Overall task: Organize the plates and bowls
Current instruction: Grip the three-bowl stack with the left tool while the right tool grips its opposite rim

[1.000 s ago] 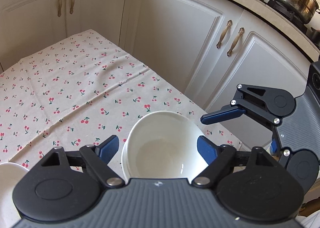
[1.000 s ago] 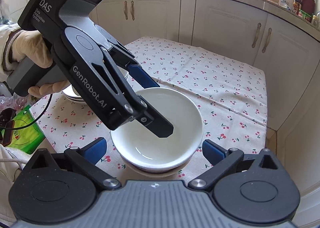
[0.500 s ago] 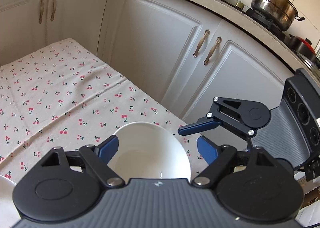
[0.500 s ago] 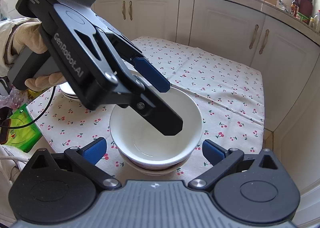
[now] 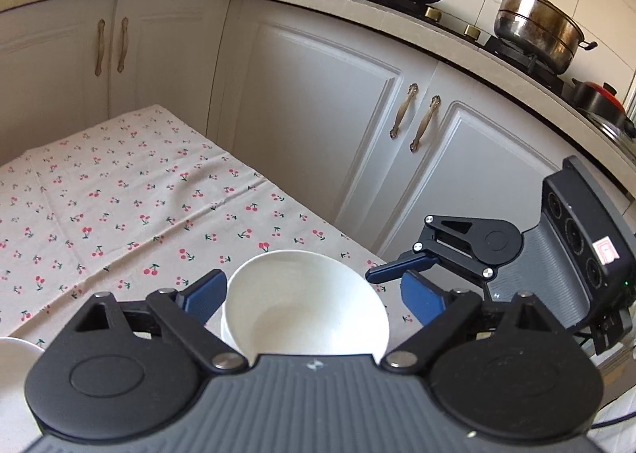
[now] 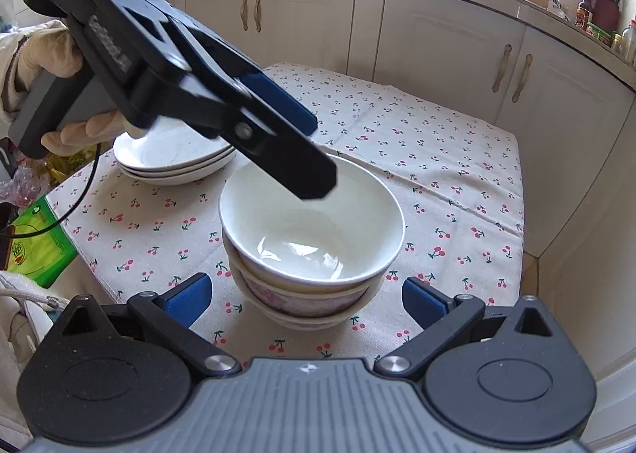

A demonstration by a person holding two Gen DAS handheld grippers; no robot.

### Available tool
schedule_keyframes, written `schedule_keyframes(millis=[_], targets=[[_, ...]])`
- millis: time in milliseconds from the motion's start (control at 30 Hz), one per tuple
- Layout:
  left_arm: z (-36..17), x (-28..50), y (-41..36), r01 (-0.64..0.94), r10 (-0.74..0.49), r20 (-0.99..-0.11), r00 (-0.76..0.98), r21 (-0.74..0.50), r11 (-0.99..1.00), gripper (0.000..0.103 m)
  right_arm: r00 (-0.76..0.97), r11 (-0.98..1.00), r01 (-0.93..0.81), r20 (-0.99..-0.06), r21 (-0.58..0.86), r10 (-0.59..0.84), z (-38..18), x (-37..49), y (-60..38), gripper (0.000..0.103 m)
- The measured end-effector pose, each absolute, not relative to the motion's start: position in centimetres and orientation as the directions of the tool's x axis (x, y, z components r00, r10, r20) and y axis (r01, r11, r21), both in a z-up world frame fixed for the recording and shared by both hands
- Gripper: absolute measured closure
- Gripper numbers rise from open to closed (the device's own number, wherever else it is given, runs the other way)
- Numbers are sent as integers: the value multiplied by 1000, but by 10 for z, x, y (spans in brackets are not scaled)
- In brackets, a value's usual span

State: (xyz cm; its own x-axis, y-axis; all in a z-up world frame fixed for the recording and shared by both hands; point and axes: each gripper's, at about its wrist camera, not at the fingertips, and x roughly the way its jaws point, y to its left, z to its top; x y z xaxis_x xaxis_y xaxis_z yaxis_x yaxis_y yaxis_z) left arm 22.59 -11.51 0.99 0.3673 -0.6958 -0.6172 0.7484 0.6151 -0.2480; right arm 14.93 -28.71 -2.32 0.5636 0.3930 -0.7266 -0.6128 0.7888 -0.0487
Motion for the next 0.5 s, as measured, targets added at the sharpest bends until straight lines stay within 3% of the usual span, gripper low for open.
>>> schedule_keyframes(millis=[167,500], targets=[[2,194,-94,766,-649,-629,427,-130,630,4,554,786,-612,-757,-87,347,-44,147,-288,0],[-65,184,-115,803,-502,-782,369,-4,596,4,519,793,-603,-798,-88,306,-77,165,-288,0]])
